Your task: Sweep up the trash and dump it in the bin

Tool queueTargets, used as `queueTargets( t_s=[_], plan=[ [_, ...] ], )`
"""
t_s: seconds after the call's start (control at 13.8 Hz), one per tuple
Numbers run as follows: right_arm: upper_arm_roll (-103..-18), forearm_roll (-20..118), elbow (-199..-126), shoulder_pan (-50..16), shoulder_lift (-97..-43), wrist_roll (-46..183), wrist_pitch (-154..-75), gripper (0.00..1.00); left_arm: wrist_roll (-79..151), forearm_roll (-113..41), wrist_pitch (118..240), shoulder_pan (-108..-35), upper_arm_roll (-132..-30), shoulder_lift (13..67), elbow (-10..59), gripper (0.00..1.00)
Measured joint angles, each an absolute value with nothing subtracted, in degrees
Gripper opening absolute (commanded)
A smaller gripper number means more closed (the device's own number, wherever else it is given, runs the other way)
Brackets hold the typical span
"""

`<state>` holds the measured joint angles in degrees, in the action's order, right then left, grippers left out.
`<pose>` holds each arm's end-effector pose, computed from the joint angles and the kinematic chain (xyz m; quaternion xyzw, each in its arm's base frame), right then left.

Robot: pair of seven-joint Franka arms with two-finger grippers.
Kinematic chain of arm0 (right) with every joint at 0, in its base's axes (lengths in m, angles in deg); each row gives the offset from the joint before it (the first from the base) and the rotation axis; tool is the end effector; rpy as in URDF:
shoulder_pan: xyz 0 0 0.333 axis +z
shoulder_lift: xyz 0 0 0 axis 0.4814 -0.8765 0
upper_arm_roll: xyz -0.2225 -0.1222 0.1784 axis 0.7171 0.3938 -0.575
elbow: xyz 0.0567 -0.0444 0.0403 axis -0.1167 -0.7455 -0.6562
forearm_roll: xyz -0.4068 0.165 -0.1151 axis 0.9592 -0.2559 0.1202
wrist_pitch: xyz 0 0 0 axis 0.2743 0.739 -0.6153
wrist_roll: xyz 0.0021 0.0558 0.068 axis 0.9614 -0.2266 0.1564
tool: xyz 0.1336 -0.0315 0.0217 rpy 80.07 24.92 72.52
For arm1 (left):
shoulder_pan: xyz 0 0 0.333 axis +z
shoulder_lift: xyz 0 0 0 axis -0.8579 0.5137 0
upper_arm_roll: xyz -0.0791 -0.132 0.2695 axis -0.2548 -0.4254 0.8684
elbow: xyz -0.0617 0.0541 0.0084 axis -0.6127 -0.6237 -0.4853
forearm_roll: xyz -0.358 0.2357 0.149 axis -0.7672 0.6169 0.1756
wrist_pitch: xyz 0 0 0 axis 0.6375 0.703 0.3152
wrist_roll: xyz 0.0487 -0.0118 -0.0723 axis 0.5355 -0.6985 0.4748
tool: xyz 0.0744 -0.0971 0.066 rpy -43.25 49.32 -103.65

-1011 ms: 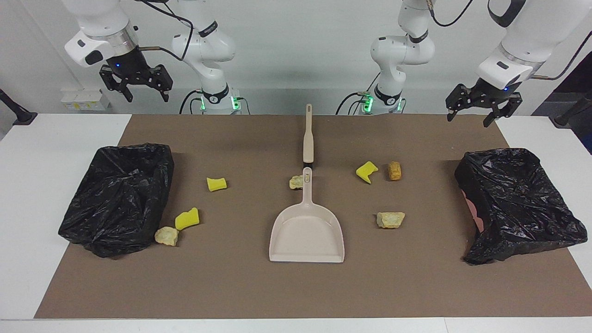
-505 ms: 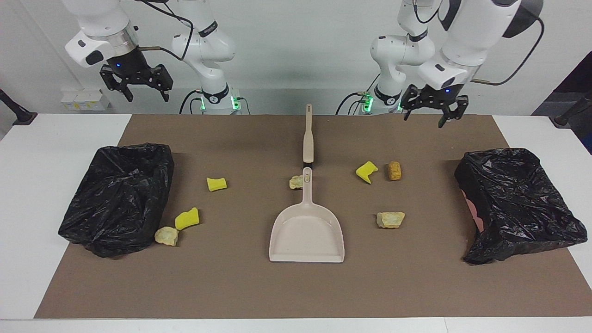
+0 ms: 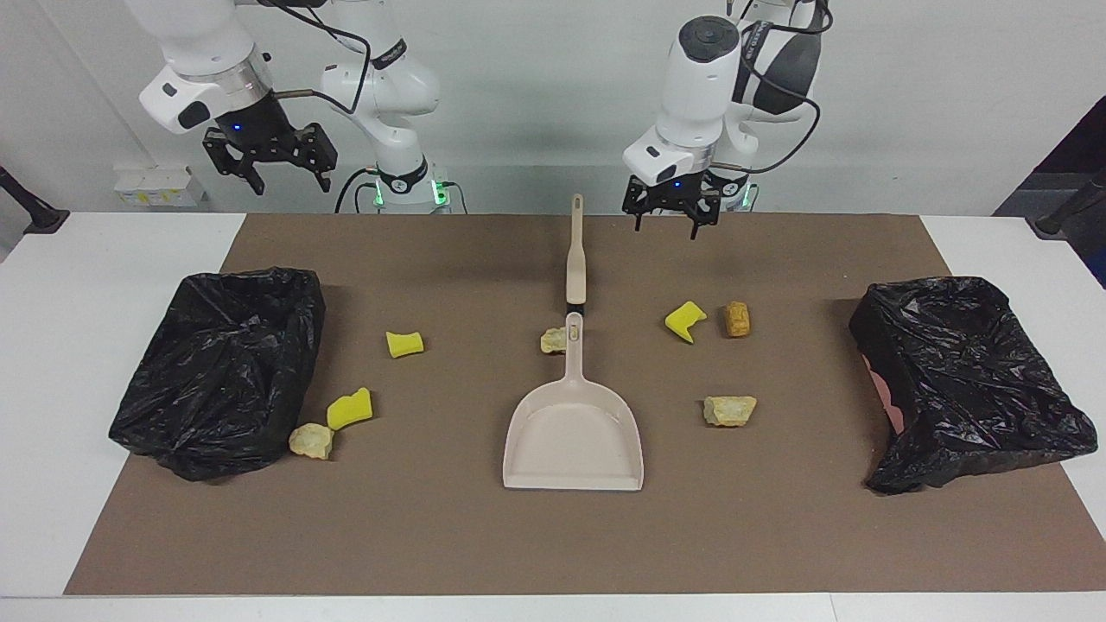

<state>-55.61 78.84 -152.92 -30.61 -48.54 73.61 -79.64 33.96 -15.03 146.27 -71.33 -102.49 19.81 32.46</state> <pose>0.5647 0.0077 0.6037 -0.9984 -0.0314 0.0474 0.0062 0.4445 -0.3457 0.4452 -0.9882 0.1513 0.0220 0.0119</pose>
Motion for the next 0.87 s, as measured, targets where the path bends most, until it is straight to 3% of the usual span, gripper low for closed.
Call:
queueTargets(
  t_s=[0.43,0.87],
  plan=[
    [-64.67,78.58,-153.42,-30.14,-54.69,81.62,-86.64,1.00,21.61,-17.16,158.56,-71.35,-118.13,19.26,45.69,1.00],
    [-66.15,78.62,-153.51,-23.44,-61.93,92.68,-94.27,1.00,14.62,-19.70,166.65,-71.36,-125.10,20.97,52.73,0.99]
  ],
)
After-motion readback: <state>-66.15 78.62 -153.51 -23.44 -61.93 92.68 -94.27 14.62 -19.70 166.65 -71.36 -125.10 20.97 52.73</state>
